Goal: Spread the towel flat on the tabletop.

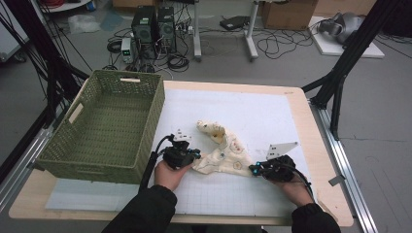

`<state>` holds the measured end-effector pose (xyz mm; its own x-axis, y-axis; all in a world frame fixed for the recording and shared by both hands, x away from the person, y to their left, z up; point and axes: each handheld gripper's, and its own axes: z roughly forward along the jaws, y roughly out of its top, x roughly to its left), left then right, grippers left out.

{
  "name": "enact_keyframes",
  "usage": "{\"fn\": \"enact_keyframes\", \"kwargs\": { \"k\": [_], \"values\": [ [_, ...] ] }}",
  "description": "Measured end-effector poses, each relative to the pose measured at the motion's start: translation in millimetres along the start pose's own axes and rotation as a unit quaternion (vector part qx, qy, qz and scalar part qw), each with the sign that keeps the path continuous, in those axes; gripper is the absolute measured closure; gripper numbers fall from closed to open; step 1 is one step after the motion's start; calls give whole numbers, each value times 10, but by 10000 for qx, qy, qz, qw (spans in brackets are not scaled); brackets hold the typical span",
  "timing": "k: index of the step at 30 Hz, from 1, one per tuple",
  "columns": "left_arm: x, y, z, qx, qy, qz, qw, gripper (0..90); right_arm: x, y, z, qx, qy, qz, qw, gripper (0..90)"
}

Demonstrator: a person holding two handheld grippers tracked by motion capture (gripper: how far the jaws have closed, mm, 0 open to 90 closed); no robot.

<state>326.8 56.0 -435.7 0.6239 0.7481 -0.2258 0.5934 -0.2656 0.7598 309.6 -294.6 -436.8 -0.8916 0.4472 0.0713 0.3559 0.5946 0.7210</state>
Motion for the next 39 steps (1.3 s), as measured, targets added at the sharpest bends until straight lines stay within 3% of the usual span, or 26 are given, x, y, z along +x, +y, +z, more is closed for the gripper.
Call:
{"fn": "enact_keyframes", "kwargs": {
  "k": [6, 10, 11, 14, 19, 22, 27, 30, 32, 36, 39],
  "values": [
    [3, -123, -163, -31, 98, -99, 9999, 869, 107, -119, -107, 145, 81, -42, 9999, 892],
    [-23, -143, -251, -131, -11, -72, 9999, 859, 141, -151, -160, 73, 258, -22, 9996, 874],
    [-26, -132, -261, -195, -76, -83, 9997, 815, 130, -136, -177, -28, 272, 34, 9996, 813],
    [-38, -60, -271, -326, -207, -80, 9992, 699, 64, -48, -226, -334, 177, 100, 9992, 758],
    [-61, 93, -143, -361, -277, -18, 9990, 668, -130, 131, -205, -528, -122, 157, 9984, 685],
    [-45, 130, -13, -263, -212, -4, 9994, 673, -264, 234, -114, -526, -236, 212, 9981, 652],
    [-34, 107, 187, -26, -389, 14, 9992, 668, -408, 362, 142, -375, -152, 212, 9990, 610],
    [-75, 90, 257, 63, -522, 96, 9986, 643, -395, 383, 307, -204, 24, 50, 9998, 629],
    [-122, 82, 288, 158, -557, 270, 9980, 651, -359, 384, 396, 45, 104, -34, 9999, 679],
    [-163, 59, 331, 251, -440, 606, 9969, 798, -319, 389, 450, 110, 74, -145, 9998, 761],
    [-158, 63, 331, 275, -521, 499, 9970, 883, -332, 382, 426, 156, 146, -96, 9997, 884]
  ]
}}
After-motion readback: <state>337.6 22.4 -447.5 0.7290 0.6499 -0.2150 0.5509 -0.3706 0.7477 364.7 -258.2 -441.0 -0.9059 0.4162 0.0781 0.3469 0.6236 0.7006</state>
